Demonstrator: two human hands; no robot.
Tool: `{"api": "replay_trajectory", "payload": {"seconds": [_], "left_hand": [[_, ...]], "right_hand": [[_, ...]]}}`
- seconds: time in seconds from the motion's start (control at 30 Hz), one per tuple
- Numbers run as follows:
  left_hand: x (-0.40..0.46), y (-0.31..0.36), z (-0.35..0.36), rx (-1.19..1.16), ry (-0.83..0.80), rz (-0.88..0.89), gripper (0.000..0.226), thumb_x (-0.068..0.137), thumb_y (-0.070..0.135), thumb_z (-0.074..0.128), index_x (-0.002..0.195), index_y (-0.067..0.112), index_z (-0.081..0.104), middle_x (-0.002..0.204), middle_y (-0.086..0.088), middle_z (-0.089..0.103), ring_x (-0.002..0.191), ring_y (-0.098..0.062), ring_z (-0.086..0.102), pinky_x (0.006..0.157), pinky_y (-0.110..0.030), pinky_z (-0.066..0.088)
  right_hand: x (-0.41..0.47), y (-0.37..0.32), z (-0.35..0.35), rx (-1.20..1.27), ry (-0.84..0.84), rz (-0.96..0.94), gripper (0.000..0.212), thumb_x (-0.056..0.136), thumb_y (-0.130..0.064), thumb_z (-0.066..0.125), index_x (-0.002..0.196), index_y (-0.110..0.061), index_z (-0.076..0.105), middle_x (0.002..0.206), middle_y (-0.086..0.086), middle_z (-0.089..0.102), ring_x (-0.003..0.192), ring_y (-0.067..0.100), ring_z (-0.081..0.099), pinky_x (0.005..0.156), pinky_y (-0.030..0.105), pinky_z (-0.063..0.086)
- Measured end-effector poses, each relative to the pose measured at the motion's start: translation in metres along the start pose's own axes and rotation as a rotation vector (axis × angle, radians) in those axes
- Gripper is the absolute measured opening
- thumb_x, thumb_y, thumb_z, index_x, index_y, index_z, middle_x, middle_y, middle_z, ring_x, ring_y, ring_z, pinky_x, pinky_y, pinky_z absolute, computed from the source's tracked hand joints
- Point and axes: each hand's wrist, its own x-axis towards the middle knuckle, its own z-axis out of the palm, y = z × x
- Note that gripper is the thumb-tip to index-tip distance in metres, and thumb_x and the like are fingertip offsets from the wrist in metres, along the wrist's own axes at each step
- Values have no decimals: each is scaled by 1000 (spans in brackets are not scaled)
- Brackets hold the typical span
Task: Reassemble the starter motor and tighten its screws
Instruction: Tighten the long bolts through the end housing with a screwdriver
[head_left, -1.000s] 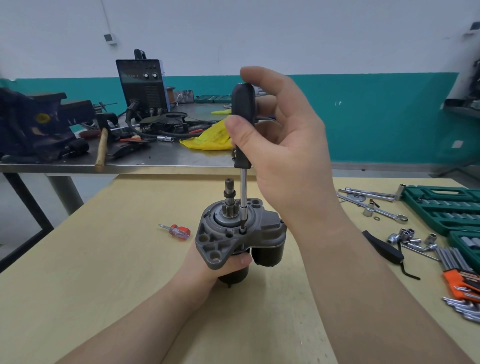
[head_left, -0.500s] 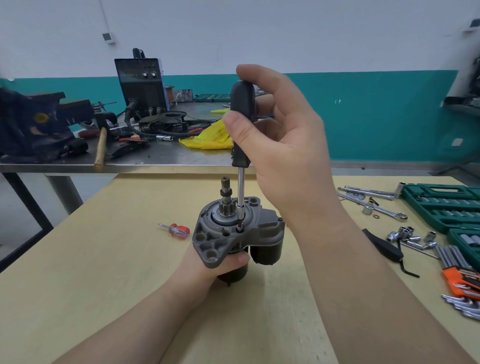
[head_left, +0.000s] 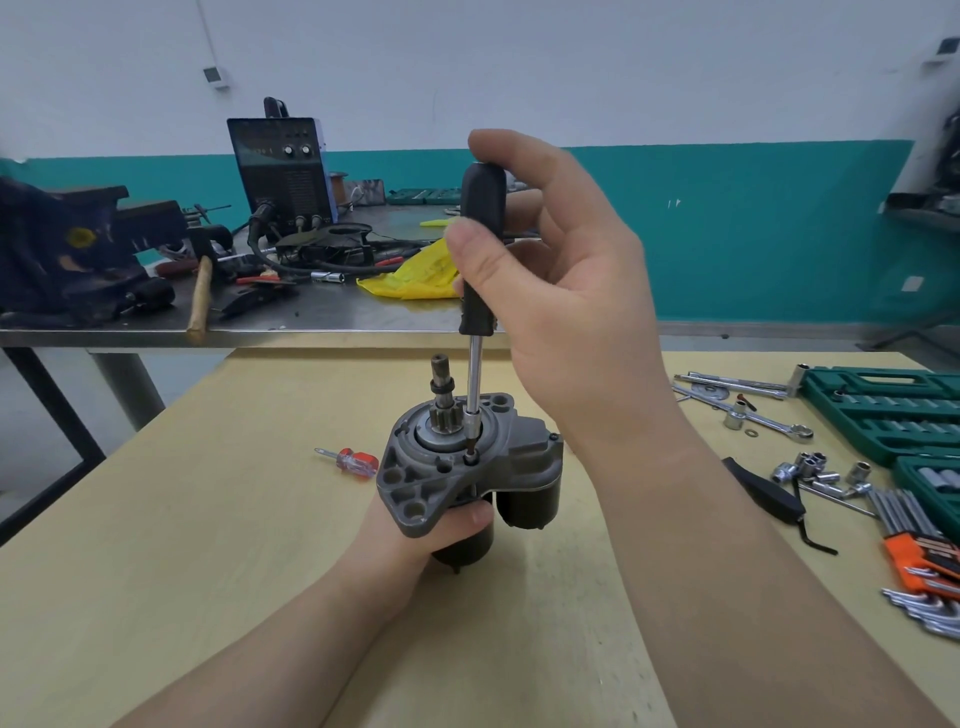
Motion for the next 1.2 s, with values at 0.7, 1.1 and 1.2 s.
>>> {"api": "replay_trajectory", "payload": {"seconds": [0.7,1.1,1.2], "left_hand": [[-11,-7,1,123,3,-62,77,38,89,90,108,62,74,113,25,78,111,0,74,100,-44,57],[-11,-6,-2,172,21,-50,58,48,88,88,101,74,68,109,41,72,104,15,69,80,-4,53],[-12,-4,-2,172,7,-27,57,53,86,88,105,73,68,113,40,71,107,14,68,82,-4,53]], "right_hand": [[-2,1,-1,-12,-23,12,47,98,-6,70,133,-37,62,101,-11,75,86,21,77,85,39,65],[-1,2,0,-64,14,-16,42,99,-11,71,130,-38,65,91,-20,66,81,20,66,76,50,66],[0,3,0,-46,22,-8,36,101,-15,69,129,-37,66,94,-19,67,90,17,66,82,53,64]]}}
